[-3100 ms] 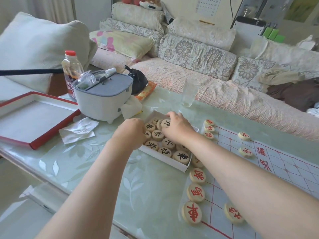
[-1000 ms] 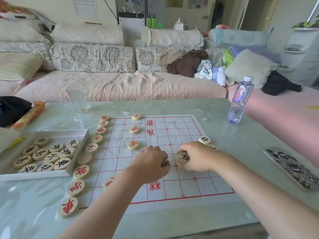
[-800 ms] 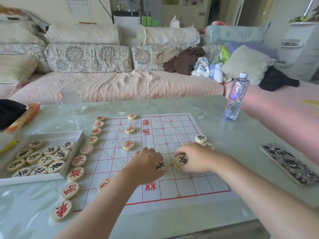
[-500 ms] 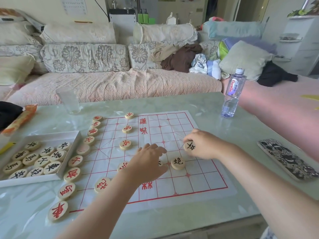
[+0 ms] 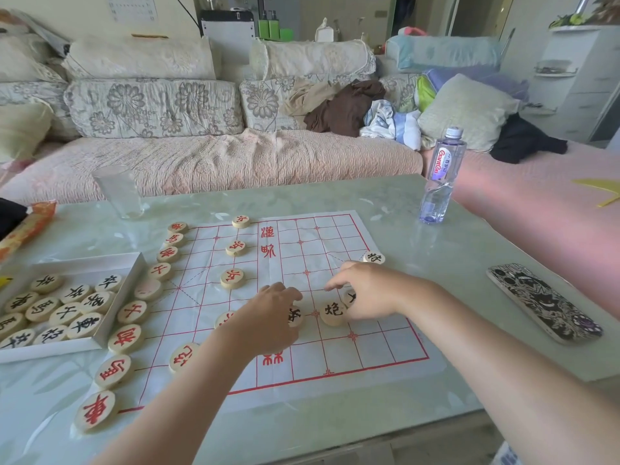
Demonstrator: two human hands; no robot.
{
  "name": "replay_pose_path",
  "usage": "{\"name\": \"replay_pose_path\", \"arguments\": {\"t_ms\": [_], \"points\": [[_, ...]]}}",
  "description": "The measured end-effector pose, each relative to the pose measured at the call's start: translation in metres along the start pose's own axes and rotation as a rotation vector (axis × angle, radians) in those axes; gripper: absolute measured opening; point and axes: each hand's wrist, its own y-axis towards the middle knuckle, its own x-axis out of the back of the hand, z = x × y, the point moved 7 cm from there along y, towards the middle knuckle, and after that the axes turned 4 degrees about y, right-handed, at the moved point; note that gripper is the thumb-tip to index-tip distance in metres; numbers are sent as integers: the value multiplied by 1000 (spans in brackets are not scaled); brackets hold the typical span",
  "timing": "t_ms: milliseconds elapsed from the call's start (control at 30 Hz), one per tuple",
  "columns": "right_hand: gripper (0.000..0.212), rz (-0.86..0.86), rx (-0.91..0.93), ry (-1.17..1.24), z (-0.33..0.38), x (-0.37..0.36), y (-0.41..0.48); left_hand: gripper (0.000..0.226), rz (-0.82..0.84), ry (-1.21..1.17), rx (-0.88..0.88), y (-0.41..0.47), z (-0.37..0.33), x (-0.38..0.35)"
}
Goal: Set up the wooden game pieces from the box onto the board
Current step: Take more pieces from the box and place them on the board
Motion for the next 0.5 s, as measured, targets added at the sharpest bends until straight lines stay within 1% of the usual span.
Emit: {"name": "replay_pose_path", "arguments": {"t_ms": [167,367,500], "points": [[48,17,77,-50,18,-10,-4,50,-16,3,8,-4,2,4],[41,-23,52,30,14,0,-21,51,-34,-13,6,-10,-4,5],[45,-7,-16,43,4,-3,-34,54,-66,23,-26,-12,-9,4]]}}
